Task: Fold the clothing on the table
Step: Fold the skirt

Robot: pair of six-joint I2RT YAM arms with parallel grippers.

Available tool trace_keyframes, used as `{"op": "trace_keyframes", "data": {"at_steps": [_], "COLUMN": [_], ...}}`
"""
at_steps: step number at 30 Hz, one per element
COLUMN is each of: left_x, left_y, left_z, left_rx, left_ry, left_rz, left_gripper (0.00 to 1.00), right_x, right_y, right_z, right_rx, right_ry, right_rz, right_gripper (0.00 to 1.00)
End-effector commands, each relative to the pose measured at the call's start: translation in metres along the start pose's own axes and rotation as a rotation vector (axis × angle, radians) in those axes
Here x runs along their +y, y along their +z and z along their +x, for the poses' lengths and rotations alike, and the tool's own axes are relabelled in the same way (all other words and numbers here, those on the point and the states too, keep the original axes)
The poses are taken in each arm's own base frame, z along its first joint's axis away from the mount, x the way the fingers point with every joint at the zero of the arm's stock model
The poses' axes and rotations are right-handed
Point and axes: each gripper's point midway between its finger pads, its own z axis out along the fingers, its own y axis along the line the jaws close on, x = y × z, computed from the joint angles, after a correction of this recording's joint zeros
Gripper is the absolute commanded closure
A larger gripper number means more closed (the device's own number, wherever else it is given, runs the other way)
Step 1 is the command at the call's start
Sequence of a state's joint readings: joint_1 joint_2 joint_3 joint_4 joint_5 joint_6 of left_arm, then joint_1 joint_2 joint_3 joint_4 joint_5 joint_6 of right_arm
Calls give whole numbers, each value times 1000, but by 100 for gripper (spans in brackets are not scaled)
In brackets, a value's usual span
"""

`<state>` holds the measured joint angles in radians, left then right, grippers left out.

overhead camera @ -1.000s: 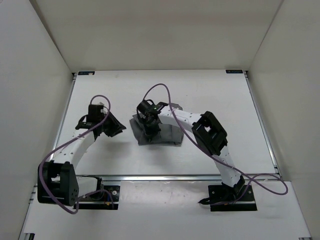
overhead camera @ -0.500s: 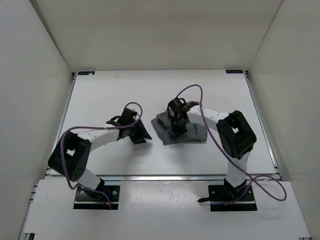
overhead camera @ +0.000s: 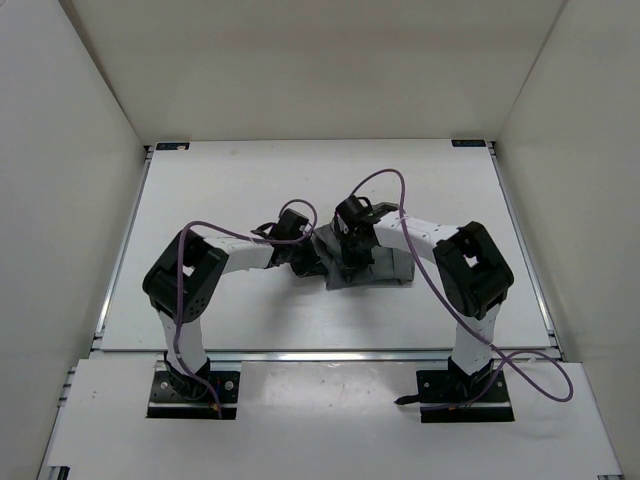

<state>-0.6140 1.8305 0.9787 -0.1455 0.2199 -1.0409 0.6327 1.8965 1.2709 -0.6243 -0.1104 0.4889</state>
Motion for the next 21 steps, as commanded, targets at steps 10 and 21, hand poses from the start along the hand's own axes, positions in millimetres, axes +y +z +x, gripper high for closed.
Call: {"op": "trace_keyframes", "data": {"at_steps": [10, 21], "left_x": [5, 18], "left_y": [16, 14], "left_z": [14, 12], "left_rx": [43, 33], "left_ry": [3, 6], "left_rz": [-13, -26], "left_gripper": [100, 100], "right_x": [55, 70], "right_y": [-92, -52], "right_z": [-25, -1], "right_rx": [-103, 17], "right_ry": [-66, -38], "right_rz": [-116, -200], "right_gripper": [100, 100]}}
